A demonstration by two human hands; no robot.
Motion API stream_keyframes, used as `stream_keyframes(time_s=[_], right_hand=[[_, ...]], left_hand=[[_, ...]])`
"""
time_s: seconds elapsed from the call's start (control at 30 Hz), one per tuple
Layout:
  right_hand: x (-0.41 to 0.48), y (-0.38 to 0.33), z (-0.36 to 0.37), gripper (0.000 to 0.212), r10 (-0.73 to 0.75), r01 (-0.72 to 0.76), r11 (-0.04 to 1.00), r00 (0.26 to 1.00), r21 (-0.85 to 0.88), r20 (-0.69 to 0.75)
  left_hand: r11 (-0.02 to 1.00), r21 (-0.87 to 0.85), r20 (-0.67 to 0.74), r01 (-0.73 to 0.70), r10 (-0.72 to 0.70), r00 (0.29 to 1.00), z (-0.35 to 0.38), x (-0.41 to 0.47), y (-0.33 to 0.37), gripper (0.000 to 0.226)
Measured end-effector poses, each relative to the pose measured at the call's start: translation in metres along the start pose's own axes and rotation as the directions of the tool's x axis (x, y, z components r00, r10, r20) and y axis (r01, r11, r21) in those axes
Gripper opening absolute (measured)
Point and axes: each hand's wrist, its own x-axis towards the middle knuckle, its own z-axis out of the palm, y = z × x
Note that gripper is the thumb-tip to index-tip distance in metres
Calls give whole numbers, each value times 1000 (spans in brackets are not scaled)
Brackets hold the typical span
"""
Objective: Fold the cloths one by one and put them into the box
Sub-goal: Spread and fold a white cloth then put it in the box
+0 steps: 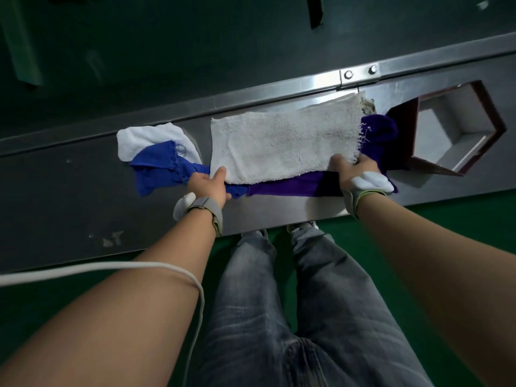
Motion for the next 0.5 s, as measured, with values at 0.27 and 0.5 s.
stream_keyframes(time_s=[0.27,0.5], right_hand=[[-6,7,-15,25,-56,61,993,997,102,-52],[-15,-1,-19,69,-35,-24,935,987,354,159]], left_hand=[[999,7,-57,-36,36,998,-15,4,1,39],[969,-42,72,243,-239,968,-33,-6,23,27]])
